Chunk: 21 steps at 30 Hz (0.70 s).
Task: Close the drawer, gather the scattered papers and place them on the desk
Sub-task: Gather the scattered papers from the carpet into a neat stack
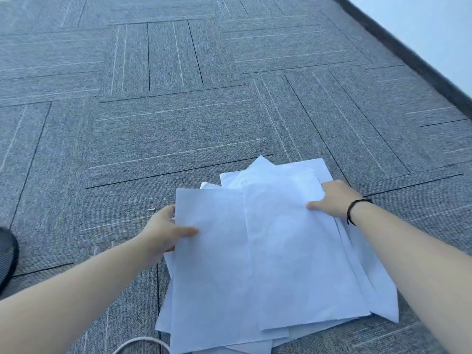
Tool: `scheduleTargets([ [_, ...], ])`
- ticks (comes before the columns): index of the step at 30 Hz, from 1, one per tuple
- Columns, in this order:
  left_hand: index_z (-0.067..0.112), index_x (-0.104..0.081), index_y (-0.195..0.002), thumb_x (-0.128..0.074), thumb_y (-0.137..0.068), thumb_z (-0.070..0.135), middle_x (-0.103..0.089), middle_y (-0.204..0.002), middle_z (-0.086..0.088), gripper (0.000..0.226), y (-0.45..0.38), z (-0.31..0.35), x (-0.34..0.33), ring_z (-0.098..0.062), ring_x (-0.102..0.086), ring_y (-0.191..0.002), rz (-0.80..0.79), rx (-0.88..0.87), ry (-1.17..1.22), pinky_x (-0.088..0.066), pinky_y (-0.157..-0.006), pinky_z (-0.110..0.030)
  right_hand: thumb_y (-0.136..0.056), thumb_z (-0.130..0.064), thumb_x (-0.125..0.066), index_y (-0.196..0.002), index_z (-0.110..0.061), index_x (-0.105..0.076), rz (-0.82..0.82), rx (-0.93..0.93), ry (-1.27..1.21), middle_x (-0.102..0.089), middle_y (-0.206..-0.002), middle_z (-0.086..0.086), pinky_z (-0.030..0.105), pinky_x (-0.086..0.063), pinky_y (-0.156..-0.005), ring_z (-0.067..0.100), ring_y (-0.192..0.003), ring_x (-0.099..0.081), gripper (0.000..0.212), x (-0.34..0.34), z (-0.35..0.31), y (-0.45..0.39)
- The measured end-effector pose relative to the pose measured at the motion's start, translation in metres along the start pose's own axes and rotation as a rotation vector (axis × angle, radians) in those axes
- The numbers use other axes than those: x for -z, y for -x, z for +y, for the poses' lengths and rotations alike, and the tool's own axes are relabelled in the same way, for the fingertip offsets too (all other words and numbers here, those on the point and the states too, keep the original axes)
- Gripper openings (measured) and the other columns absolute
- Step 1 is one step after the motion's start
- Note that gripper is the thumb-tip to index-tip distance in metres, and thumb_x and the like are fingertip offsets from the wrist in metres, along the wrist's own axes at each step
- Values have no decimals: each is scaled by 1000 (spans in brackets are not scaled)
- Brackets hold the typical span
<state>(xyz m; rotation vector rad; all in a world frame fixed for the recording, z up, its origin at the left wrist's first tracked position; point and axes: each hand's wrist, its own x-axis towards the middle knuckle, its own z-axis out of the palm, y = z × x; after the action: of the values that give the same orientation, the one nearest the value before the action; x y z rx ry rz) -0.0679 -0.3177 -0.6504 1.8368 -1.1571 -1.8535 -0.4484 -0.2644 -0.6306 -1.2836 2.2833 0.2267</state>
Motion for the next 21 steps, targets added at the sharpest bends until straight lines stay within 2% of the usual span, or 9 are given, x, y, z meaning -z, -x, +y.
scheduleTargets([
  [3, 10, -68, -110, -77, -81, -2, -77, -109, -15, 33, -2, -1, 3, -30, -74, -80, 80, 15, 93, -58, -70, -39, -73, -45, -77, -86, -24, -62, -15, -3, -101, -72, -109, 7, 34, -52, -82, 28, -100, -65, 29, -3, 0, -1],
  [4, 7, -69, -109, -77, -82, -1, -77, -107, -16, 29, -3, -1, 4, -29, -74, -77, 95, 29, 118, -58, -68, -37, -73, -37, -80, -86, -20, -66, -15, -15, -228, -74, -106, 8, 36, -55, -84, 28, -96, -68, 25, -2, 0, -2],
  [6, 1, -69, -111, -77, -83, 3, -79, -101, -17, 29, -5, -2, 7, -28, -76, -72, 105, 50, 178, -61, -66, -35, -77, -13, -81, -95, -10, -71, -51, -62, -669, -75, -104, 15, 45, -60, -83, 31, -89, -72, 21, 2, -3, -3],
  [9, 0, -70, -111, -74, -89, 12, -78, -102, -19, 26, -5, -2, 3, -31, -77, -80, 101, 69, 247, -63, -70, -44, -84, 9, -67, -111, 3, -65, -174, -113, -1213, -72, -105, 23, 43, -64, -63, 29, -68, -75, 28, 2, -14, 9],
  [11, -1, -68, -117, -66, -95, 14, -75, -113, -22, 26, -6, -1, -2, -38, -74, -97, 85, 86, 251, -59, -86, -55, -87, 12, -61, -116, 6, -63, -248, -125, -1307, -71, -105, 22, 40, -64, -58, 27, -66, -75, 30, -2, -19, 14],
  [13, -1, -66, -122, -61, -98, 13, -72, -119, -22, 28, -6, 1, -6, -41, -70, -108, 75, 95, 230, -54, -94, -57, -88, 11, -59, -120, 8, -62, -259, -144, -1351, -70, -112, 24, 40, -64, -60, 31, -80, -74, 33, -5, -17, 12],
  [16, 1, -67, -123, -58, -100, 16, -76, -110, -17, 29, -3, 1, -9, -35, -72, -102, 67, 124, 208, -56, -92, -50, -88, 8, -58, -126, 6, -60, -254, -208, -1417, -70, -119, 24, 41, -63, -66, 34, -92, -71, 38, -15, -14, 13],
  [19, 10, -68, -120, -61, -98, 34, -80, -101, -10, 33, 6, -5, -14, -32, -75, -96, -34, 173, 169, -59, -87, -47, -90, 6, -59, -120, 6, -64, -360, -229, -1367, -78, -96, 15, 33, -62, -62, 26, -75, -76, 31, -43, -24, 32],
  [21, 15, -70, -115, -65, -93, 46, -80, -101, -10, 38, 13, -5, -18, -33, -77, -91, -131, 187, 97, -62, -77, -49, -91, 2, -61, -118, 3, -67, -449, -174, -1342, -79, -96, 11, 32, -61, -64, 23, -77, -76, 27, -52, -35, 44],
])
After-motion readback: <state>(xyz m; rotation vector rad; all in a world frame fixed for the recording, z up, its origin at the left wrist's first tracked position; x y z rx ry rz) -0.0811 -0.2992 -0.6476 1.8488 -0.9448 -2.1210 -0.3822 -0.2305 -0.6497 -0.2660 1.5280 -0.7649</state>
